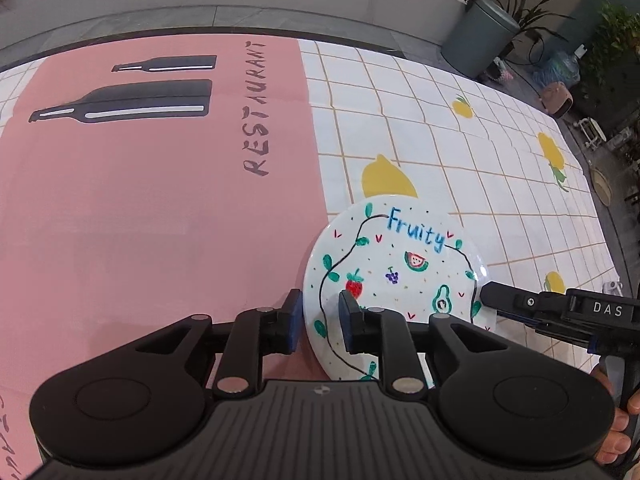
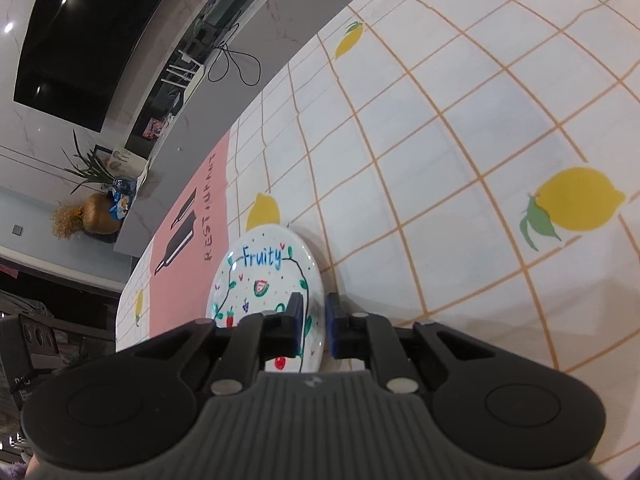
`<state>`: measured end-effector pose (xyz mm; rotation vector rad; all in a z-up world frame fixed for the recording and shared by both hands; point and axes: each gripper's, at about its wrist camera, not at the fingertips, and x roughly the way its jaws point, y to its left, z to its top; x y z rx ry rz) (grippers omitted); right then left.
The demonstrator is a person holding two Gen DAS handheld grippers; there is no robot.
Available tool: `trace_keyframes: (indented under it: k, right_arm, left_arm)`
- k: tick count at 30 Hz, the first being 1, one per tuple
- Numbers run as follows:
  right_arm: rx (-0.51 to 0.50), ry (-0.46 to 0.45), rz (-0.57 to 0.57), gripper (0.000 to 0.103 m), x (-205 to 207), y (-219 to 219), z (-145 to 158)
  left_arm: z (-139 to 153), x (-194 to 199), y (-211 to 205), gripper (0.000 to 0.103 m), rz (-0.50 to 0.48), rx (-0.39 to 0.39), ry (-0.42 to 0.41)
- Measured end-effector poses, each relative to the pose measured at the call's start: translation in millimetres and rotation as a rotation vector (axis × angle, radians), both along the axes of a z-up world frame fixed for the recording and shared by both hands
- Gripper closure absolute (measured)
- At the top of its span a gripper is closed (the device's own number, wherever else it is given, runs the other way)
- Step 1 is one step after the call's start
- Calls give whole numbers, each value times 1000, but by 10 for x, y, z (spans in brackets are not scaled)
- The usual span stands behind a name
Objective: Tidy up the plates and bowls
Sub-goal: 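Lift the Fruity plate with both tools and carry it onto the glass plates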
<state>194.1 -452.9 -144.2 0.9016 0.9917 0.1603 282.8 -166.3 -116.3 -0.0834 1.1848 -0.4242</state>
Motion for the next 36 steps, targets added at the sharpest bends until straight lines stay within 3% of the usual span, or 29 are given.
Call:
trace_keyframes:
  k: [5, 10, 20, 27, 36]
  right_arm:
    - [-14, -12, -5, 99, -30, 3, -6]
    - [-18, -6, -21, 99, -66, 8, 13]
    - [-3, -40, -21, 99, -280, 7, 256]
    - [12, -70, -4, 98, -600, -22, 420]
    - [-10, -91, 16, 97, -1127, -33, 480]
  left_arm:
    - [16, -45, -47, 82, 15, 26, -26]
    - [66, -110, -57, 83, 33, 31, -31]
    - [470, -355, -23, 85, 53, 20, -81]
    - [722, -737, 11, 85, 80, -24, -105]
    - [787, -1484, -4, 85, 101, -36, -163]
